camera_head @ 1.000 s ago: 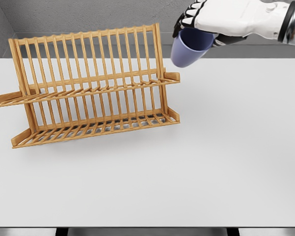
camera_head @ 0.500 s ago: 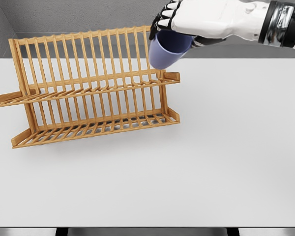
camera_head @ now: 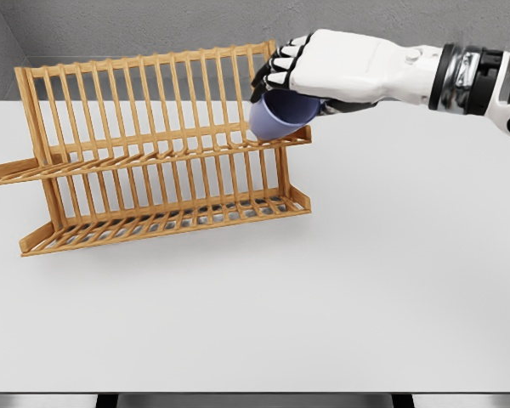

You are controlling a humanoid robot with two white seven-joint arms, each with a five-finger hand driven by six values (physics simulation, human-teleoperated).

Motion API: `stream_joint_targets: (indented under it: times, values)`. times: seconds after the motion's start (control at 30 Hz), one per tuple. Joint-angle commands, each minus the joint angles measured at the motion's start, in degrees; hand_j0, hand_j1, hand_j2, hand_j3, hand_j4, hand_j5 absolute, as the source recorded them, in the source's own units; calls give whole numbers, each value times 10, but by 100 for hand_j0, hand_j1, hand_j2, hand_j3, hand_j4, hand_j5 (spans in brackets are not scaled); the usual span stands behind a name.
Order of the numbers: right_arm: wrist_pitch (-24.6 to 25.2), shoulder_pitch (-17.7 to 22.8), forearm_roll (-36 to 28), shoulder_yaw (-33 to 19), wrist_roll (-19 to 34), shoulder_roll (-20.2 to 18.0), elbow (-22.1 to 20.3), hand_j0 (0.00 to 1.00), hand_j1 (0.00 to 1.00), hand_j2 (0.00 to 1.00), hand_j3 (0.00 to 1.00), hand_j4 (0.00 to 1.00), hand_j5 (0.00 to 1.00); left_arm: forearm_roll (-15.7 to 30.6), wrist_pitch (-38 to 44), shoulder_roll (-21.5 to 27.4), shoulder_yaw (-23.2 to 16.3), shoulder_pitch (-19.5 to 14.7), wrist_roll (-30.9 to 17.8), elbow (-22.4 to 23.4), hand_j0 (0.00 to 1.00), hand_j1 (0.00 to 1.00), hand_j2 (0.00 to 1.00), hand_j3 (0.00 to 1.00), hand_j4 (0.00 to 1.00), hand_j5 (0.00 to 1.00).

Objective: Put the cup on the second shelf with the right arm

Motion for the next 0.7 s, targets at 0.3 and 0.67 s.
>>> stream_joint_targets:
  times: [0.3, 0.67]
  values:
    - [-2, 8, -1, -6, 2, 1, -2, 100, 100, 100, 100, 100, 100, 0, 0, 0, 0, 0, 0, 0, 100, 100, 100, 100, 100, 100]
    - [-24, 164, -4, -283, 2, -103, -2, 100, 100, 100, 100, 100, 100, 0, 0, 0, 0, 0, 0, 0, 100, 100, 100, 100, 100, 100]
